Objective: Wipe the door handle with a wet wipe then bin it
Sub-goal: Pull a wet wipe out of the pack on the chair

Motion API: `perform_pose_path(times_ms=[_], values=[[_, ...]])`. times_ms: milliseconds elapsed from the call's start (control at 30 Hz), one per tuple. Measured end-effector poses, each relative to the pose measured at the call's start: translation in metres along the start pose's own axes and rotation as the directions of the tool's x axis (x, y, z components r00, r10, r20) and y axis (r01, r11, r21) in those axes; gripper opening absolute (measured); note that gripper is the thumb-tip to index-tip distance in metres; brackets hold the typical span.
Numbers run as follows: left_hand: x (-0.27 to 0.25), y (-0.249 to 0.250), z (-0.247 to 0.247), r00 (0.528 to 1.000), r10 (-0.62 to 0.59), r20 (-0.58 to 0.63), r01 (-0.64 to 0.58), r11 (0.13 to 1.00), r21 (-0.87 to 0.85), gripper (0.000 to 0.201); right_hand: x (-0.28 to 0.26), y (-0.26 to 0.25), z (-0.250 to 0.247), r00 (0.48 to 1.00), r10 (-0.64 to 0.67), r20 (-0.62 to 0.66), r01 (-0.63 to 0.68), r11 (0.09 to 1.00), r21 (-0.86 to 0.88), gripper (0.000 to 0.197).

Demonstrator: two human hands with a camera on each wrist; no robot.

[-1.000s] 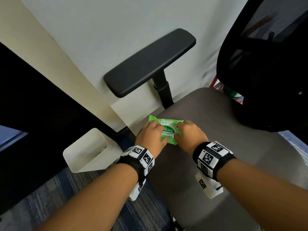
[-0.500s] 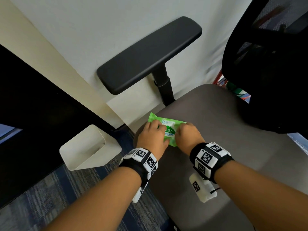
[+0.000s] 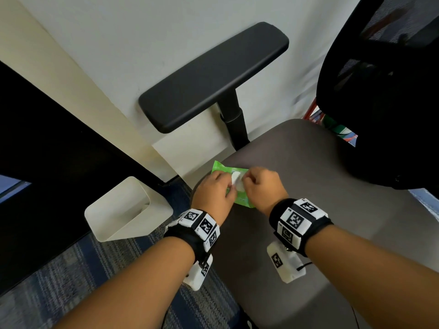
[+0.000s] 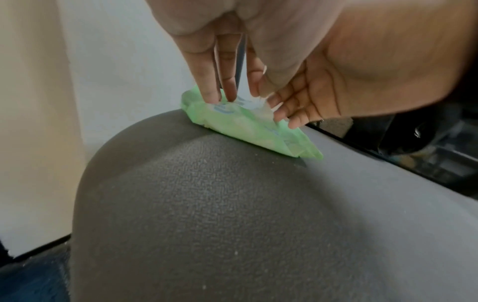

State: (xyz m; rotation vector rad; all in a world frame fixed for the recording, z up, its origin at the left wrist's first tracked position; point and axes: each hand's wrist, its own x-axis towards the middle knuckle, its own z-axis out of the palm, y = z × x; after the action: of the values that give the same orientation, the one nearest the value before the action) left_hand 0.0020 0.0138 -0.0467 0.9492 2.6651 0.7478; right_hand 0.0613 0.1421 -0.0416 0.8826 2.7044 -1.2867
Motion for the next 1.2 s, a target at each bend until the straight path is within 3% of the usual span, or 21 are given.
perform_pose_path(times_ms=[167,467,933,1100,1200], values=[[0.001,-0.004,-0.007,0.985,-0.171,0.022,0.171,0.962,-0.212,0.014,-0.001,0.011,0.0,0.994,-0.085,0.075,0.097,0.981,-0.167,0.017],[-0.003,-0.003,-0.009,0.99,-0.135,0.033,0.138,0.96,-0.243,0.013,-0.005,0.004,0.006,0.989,-0.14,0.057,0.149,0.962,-0.23,0.021],[-0.008,-0.001,-0.006,0.997,-0.076,0.022,0.079,0.974,-0.214,0.016,-0.01,0.006,0.002,0.964,-0.248,0.1,0.26,0.956,-0.135,0.012],[-0.008,0.0,-0.008,0.996,-0.079,0.031,0.084,0.973,-0.215,0.015,-0.011,0.002,0.0,0.975,-0.204,0.091,0.216,0.965,-0.152,0.017],[-0.008,-0.001,-0.008,0.996,-0.082,0.044,0.09,0.972,-0.218,0.015,-0.013,0.0,-0.001,0.975,-0.2,0.097,0.215,0.96,-0.177,0.033]])
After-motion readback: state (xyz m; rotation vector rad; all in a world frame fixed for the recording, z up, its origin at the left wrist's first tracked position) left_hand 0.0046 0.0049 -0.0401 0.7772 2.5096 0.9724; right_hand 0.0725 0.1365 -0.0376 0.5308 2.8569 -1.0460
